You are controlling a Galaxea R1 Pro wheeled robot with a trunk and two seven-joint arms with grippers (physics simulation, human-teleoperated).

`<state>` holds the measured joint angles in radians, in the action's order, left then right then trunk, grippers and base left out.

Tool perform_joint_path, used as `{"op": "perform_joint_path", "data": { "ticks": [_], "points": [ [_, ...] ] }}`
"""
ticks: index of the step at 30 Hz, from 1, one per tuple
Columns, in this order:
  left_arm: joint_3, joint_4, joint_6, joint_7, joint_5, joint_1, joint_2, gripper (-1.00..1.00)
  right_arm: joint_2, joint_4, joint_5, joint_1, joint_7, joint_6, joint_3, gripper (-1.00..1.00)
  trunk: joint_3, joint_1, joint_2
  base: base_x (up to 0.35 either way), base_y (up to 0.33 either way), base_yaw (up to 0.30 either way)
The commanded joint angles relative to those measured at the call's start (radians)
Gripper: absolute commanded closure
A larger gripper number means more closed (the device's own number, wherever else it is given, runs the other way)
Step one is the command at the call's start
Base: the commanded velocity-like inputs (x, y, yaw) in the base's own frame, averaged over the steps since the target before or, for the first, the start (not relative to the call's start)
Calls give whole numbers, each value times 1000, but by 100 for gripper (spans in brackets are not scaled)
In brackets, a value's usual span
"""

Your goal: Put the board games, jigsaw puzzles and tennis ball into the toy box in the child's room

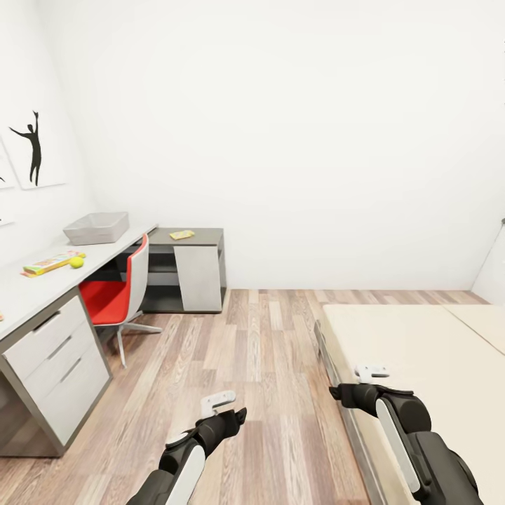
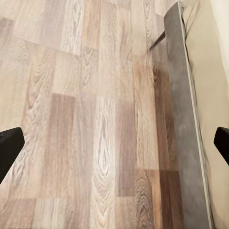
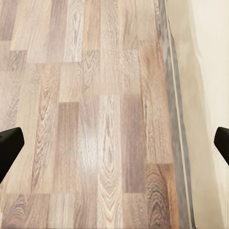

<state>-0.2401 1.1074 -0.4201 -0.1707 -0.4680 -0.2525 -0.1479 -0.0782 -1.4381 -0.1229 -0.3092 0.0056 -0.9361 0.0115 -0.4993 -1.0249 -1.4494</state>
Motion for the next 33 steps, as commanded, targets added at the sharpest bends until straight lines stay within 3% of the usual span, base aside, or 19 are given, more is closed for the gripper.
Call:
{"op": "perform_joint_path", "data": {
  "ticks": [1,18,33],
  "points": [
    [-2,2,-3,-10,-11,-1,0,-100,0,-1,-4,-1,1,-4,1,-100,-1,0,-1,85,-124,0],
    [-2,2,-3,-11,-10,-1,1,-100,0,-1,-3,-2,-1,-5,1,-100,-1,0,-1,115,-192,-7],
    [-2,2,-3,-12,-10,-1,1,-100,1,-1,-3,-2,-1,-7,1,-100,-1,0,-1,24,-39,-44]
  ]
}}
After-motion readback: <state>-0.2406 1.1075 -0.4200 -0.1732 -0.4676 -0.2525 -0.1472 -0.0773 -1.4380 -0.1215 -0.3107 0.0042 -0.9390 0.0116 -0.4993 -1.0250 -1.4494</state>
